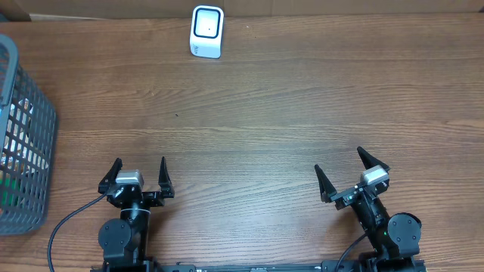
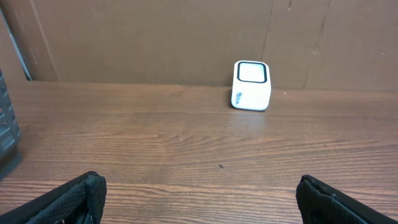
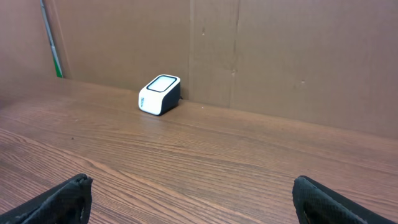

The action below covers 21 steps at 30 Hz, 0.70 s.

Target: Scan the item barcode

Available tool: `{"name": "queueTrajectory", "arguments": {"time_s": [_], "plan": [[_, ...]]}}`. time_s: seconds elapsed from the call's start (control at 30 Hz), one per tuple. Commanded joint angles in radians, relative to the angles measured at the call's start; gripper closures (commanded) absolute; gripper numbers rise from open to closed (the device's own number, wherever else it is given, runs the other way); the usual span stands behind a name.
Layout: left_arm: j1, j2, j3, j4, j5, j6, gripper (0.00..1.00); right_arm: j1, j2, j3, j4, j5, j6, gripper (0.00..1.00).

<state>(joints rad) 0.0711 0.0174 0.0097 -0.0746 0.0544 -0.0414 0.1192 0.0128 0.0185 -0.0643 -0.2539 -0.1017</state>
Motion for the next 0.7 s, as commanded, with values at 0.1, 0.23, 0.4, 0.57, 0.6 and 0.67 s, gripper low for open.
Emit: {"name": "queueTrajectory", "arguments": {"time_s": [0.1,0.23,0.4,0.57,0.6,0.67], "plan": [[-0.006,-0.011,-0.005,-0.001,-0.013,0.023,0.00,-0.002,-0.010,-0.011,0.006,0.013,0.001,0.00],[-0.006,-0.011,-0.005,-0.001,-0.013,0.023,0.00,-0.002,-0.010,-0.011,0.006,0.013,0.001,0.00],[-0.006,-0.011,-0.005,-0.001,-0.013,0.023,0.00,-0.002,-0.010,-0.011,0.006,0.013,0.001,0.00],[-0.006,-0.011,-0.005,-0.001,-0.013,0.023,0.00,-0.002,-0.010,-0.011,0.006,0.013,0.001,0.00],[-0.006,-0.011,-0.005,-0.001,-0.013,0.023,0.00,-0.002,-0.010,-0.011,0.006,0.013,0.001,0.00],[-0.006,-0.011,-0.005,-0.001,-0.013,0.023,0.00,-0.002,-0.010,-0.011,0.006,0.013,0.001,0.00]]}}
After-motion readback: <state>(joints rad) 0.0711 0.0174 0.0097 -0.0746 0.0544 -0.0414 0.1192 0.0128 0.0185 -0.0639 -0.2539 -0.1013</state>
